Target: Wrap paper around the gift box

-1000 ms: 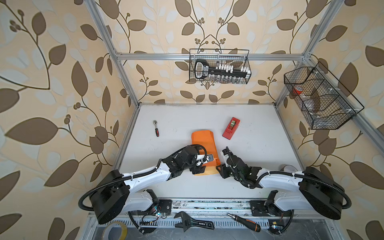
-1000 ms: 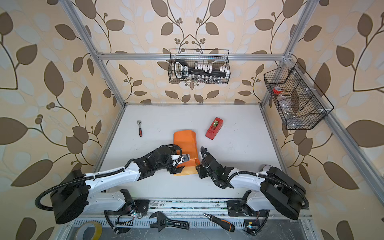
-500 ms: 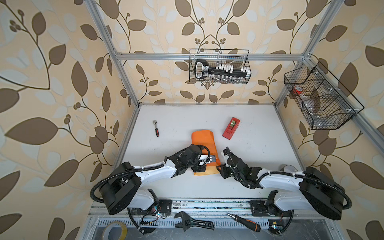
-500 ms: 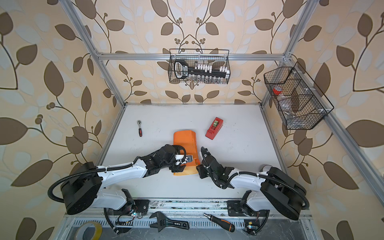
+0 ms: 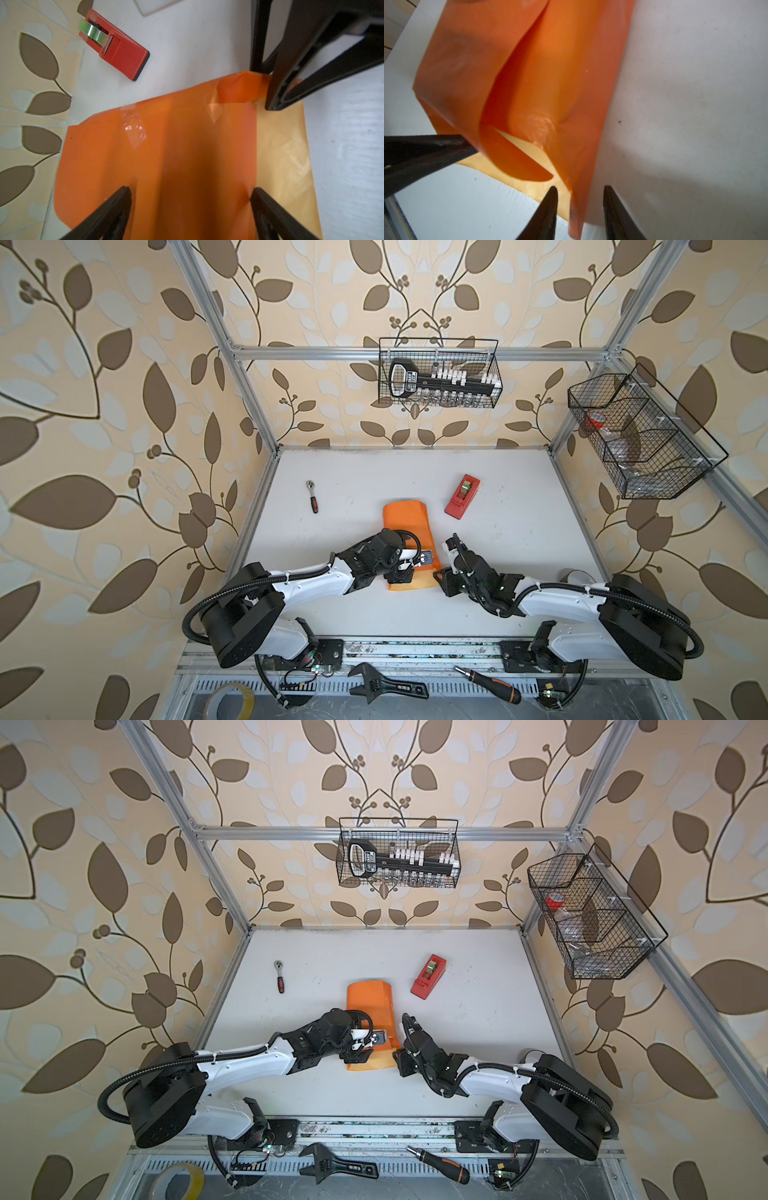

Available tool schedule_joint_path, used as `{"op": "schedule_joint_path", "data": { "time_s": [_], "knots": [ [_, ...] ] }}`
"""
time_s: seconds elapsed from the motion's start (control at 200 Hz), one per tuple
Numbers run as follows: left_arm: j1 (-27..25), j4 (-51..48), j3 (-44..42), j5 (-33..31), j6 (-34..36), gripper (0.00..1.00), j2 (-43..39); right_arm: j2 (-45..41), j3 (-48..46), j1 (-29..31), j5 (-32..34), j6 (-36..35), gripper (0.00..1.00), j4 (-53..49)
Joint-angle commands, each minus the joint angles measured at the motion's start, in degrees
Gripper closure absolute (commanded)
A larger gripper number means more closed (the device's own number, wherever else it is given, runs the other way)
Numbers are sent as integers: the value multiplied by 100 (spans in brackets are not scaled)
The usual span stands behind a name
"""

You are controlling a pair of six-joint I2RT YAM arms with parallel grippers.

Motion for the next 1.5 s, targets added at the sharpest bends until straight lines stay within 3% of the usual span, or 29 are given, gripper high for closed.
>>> {"op": "schedule_joint_path", "data": {
  "time_s": [0.0,0.355,0.57,0.875,1.234,1.494],
  "knots": [
    [-9,-94,297,-216,367,11,161,-173,-101,-21,33,-59,61,-84],
    [-13,-464,389,-512,450,14,609,-768,-120,-42,-19,-12,60,-457],
    [-18,-496,420,-337,434,13,500,-1006,-145,-230,-198,-50,60,-588],
    [-19,-404,543,418,68,7,-158,-911,-172,-298,-364,-10,60,-411],
    [48,-463,583,318,189,6,-362,-577,-179,-302,-450,27,61,-162],
    [182,-616,691,314,274,13,-13,-577,-180,-319,-437,17,62,-160]
  ]
}}
